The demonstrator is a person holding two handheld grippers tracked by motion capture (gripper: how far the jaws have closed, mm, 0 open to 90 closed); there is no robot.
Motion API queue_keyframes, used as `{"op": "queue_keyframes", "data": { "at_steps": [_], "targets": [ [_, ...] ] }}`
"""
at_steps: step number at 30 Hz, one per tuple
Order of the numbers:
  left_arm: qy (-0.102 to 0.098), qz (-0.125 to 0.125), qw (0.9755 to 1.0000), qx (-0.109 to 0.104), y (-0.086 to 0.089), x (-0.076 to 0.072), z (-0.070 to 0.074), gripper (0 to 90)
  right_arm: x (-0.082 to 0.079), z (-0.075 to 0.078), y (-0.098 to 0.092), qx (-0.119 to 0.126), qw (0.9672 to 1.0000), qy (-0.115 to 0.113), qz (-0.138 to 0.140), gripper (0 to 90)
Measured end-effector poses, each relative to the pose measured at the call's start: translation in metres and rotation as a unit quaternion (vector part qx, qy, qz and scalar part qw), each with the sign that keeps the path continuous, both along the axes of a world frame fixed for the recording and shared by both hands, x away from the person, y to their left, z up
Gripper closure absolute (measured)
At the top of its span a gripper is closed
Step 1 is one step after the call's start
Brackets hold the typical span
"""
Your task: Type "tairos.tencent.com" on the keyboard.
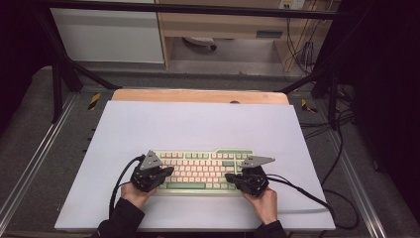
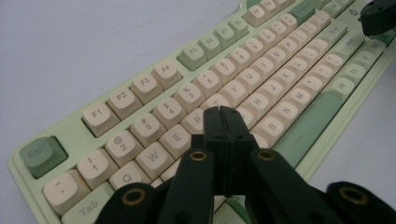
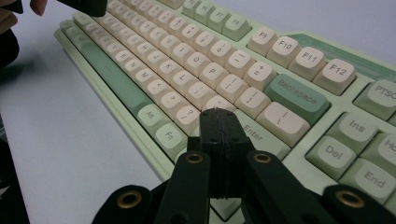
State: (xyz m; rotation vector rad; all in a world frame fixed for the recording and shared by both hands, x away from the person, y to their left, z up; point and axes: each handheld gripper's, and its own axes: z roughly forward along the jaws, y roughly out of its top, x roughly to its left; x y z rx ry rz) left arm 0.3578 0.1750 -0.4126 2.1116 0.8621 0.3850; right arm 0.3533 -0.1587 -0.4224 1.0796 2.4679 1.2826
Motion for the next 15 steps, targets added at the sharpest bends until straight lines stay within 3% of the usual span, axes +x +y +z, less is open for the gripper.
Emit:
{"op": "queue_keyframes", "data": {
  "at_steps": [15],
  "targets": [
    [0.008, -0.002, 1.0000, -0.001, -0.025, 0.016, -0.002, 90.0, 0.000, -0.001, 0.000, -0.003, 1.0000, 0.002, 0.002, 90.0]
  ]
}}
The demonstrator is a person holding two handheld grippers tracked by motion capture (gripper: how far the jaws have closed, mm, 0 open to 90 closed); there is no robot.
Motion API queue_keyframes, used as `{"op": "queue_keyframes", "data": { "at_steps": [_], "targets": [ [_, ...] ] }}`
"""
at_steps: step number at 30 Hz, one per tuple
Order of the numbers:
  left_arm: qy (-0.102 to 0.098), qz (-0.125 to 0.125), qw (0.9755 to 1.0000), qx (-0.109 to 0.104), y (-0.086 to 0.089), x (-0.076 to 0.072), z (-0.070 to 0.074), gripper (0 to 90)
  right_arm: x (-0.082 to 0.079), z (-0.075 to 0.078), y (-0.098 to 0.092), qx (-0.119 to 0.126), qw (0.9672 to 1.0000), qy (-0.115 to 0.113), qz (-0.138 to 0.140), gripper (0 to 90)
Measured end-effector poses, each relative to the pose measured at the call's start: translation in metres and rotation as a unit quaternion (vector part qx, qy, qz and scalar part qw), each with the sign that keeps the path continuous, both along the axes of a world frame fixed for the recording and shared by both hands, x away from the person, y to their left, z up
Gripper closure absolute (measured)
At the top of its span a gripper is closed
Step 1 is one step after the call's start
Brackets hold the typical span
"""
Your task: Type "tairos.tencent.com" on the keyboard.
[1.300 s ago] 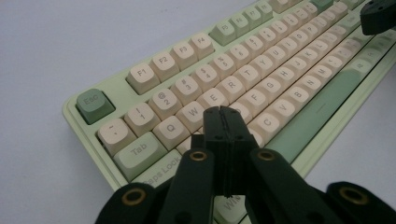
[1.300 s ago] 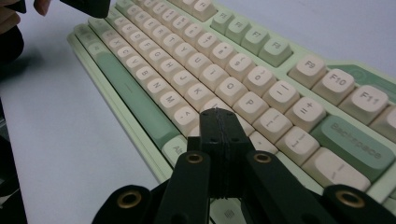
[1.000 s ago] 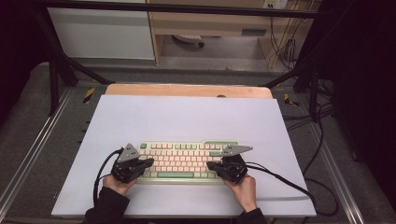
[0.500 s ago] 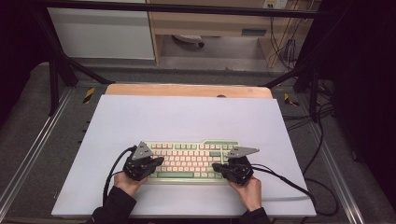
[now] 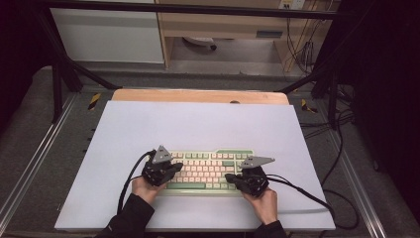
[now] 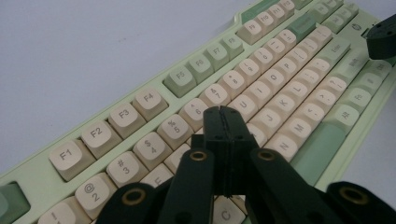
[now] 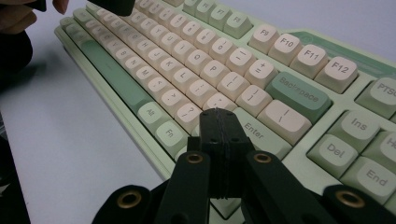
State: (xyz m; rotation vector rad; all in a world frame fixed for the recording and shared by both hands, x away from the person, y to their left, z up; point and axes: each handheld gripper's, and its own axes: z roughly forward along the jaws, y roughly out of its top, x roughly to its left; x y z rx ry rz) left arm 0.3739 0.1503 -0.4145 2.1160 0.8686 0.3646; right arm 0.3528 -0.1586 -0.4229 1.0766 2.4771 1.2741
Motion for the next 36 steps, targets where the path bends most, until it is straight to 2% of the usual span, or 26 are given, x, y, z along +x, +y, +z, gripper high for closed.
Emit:
{"op": "queue_keyframes", "data": {
  "at_steps": [10, 14, 29, 36],
  "targets": [
    [0.007, 0.002, 0.9999, 0.009, -0.005, 0.006, -0.008, 90.0, 0.000, -0.001, 0.001, 0.003, 1.0000, 0.002, 0.001, 90.0],
    [0.004, 0.001, 0.9998, 0.018, -0.008, 0.006, -0.011, 90.0, 0.000, 0.000, 0.000, 0.002, 1.0000, 0.001, 0.001, 90.0],
    [0.005, -0.001, 0.9998, 0.018, -0.008, 0.007, -0.015, 90.0, 0.000, 0.000, 0.000, 0.002, 1.0000, 0.001, 0.001, 90.0],
    [0.000, -0.003, 0.9999, 0.012, -0.005, 0.004, -0.010, 90.0, 0.000, 0.000, 0.000, 0.002, 1.0000, 0.000, 0.002, 90.0]
  ]
}}
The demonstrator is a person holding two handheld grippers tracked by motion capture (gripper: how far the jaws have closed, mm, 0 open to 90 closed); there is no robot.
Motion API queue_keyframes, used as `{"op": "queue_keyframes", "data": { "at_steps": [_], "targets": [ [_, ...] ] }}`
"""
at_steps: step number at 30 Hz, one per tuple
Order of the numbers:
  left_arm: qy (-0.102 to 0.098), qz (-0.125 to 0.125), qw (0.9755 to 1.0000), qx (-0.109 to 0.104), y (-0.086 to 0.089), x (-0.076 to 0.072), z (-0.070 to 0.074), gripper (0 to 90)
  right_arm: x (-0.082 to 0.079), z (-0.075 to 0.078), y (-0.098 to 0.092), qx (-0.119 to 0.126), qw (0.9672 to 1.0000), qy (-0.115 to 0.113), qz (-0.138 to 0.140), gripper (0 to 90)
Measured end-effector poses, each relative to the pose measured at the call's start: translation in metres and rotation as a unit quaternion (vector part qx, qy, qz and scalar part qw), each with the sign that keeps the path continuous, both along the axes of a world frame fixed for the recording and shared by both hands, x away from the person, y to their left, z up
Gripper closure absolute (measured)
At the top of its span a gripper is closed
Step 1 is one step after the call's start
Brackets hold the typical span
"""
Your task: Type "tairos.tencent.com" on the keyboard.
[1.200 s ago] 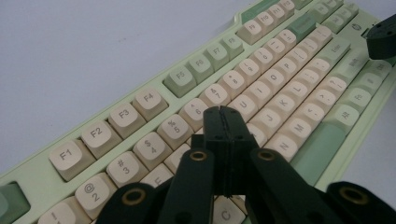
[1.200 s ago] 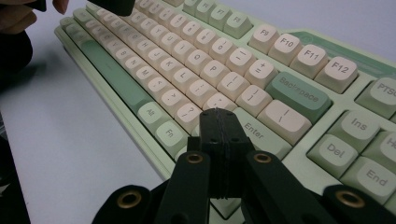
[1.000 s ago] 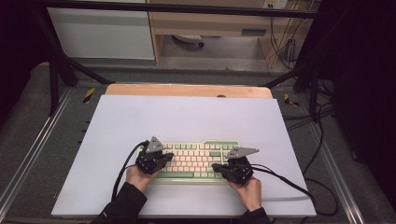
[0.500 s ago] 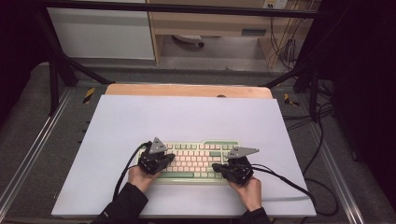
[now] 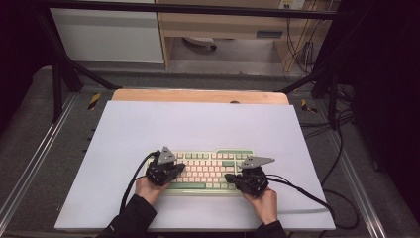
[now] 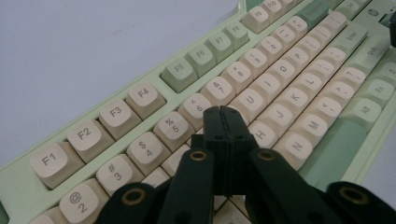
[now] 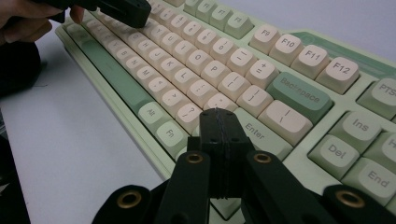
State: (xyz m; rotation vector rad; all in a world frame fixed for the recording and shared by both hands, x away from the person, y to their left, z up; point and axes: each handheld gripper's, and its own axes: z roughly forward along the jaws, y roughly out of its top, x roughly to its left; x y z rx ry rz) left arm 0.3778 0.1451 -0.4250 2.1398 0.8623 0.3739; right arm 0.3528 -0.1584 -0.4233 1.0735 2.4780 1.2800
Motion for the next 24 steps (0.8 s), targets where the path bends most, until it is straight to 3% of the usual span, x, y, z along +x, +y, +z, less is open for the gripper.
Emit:
{"op": "queue_keyframes", "data": {
  "at_steps": [24],
  "targets": [
    [-0.004, 0.012, 0.9998, -0.016, 0.028, -0.010, 0.011, 90.0, 0.000, 0.000, -0.001, 0.001, 1.0000, -0.002, 0.001, 90.0]
  ]
}}
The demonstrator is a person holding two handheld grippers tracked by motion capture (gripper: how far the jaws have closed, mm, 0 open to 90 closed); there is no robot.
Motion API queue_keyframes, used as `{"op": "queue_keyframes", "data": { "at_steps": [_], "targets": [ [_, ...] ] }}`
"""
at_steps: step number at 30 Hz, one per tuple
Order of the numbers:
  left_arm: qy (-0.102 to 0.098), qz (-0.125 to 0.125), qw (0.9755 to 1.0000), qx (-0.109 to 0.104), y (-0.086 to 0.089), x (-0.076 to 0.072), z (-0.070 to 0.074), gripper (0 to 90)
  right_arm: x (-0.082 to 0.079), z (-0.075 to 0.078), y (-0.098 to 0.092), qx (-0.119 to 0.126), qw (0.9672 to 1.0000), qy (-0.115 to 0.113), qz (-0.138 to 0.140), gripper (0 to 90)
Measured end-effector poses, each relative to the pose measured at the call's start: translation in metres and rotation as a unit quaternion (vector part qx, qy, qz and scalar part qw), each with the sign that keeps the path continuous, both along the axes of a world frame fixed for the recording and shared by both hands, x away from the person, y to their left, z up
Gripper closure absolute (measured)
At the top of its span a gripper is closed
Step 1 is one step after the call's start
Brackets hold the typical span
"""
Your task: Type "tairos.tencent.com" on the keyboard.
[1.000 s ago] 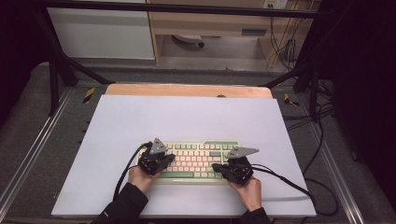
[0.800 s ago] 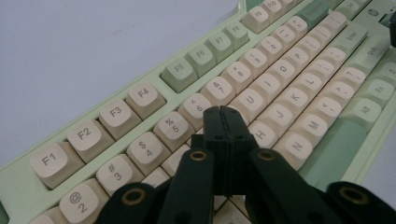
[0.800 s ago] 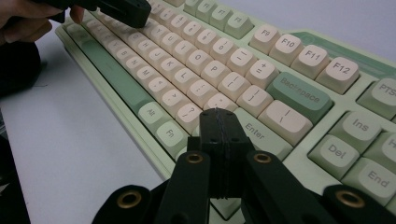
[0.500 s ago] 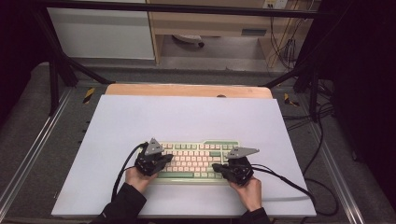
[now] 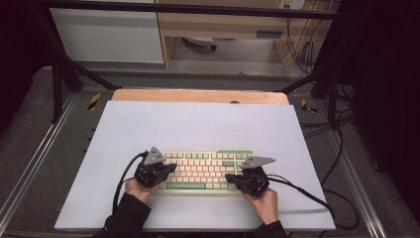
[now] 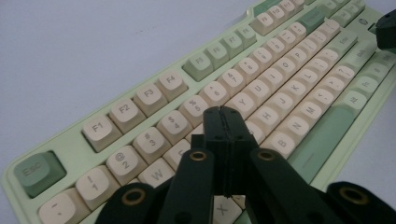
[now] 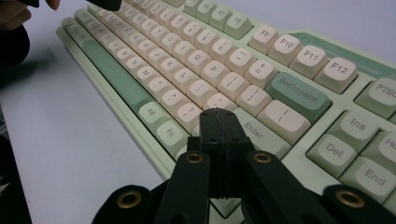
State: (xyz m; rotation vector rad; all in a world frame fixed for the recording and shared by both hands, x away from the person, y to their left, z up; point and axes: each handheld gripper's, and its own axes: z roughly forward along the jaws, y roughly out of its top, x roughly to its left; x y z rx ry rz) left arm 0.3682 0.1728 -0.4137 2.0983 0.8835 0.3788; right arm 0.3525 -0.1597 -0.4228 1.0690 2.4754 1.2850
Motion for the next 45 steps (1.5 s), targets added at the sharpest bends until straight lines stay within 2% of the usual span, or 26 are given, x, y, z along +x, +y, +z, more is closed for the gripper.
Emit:
{"op": "queue_keyframes", "data": {
  "at_steps": [10, 27, 45],
  "targets": [
    [0.000, 0.016, 0.9999, -0.002, 0.011, 0.004, 0.000, 90.0, 0.000, 0.000, 0.000, 0.000, 1.0000, 0.000, 0.001, 90.0],
    [0.010, 0.021, 0.9996, 0.016, 0.007, 0.010, -0.012, 90.0, 0.000, 0.000, 0.001, 0.000, 1.0000, 0.004, 0.000, 90.0],
    [0.009, 0.020, 0.9997, 0.013, 0.006, 0.009, -0.014, 90.0, 0.000, 0.000, 0.000, -0.001, 1.0000, 0.004, 0.000, 90.0]
  ]
}}
